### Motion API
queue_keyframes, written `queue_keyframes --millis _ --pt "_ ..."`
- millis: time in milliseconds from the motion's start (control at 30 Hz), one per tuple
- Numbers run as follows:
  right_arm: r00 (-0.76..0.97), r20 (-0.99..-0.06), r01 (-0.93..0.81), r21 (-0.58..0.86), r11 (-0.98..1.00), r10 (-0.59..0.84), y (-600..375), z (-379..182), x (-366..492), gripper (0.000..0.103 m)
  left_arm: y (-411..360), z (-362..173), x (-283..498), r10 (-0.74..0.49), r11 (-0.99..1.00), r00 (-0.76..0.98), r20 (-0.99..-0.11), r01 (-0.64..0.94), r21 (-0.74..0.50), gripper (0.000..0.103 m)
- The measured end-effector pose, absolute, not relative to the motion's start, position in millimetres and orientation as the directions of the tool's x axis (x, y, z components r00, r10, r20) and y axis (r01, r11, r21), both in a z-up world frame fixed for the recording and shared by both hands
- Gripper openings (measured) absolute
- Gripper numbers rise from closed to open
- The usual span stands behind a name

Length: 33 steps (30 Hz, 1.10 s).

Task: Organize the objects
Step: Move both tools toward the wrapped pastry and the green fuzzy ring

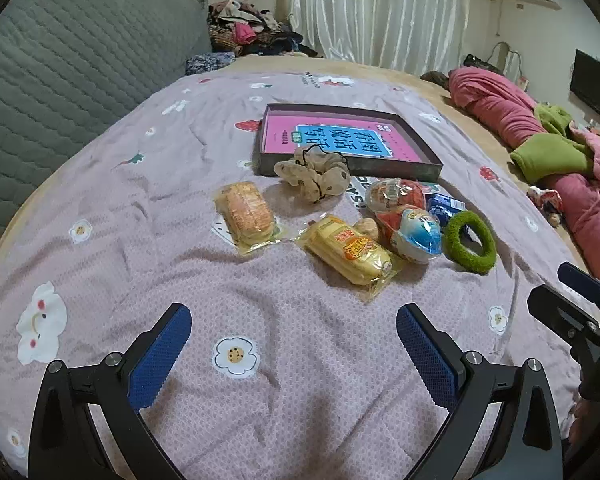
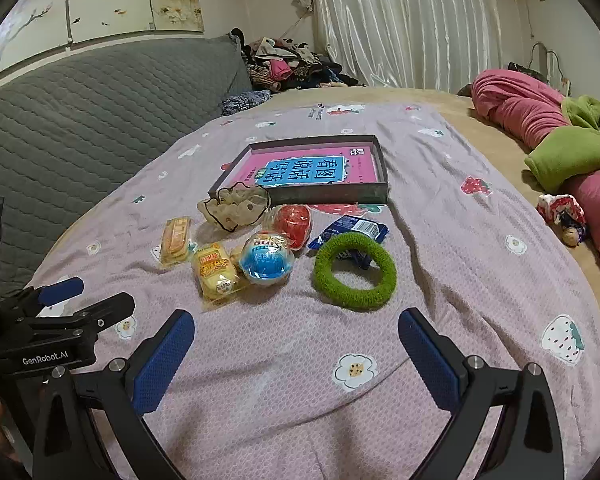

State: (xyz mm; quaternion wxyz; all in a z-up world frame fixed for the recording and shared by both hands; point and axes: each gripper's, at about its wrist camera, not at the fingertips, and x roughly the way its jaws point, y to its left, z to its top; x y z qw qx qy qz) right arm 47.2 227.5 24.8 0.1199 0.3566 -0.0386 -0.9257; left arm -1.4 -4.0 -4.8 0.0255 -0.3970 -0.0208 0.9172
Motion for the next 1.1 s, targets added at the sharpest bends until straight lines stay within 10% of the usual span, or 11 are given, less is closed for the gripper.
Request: queue_keyframes --millis 1100 --pt "-0.716 -0.644 0.250 0.123 -0.960 -0.269 195 65 -3 0.103 -48 27 -63 0.044 -0.996 -0.669 -0.742 0.032 -0.088 0.102"
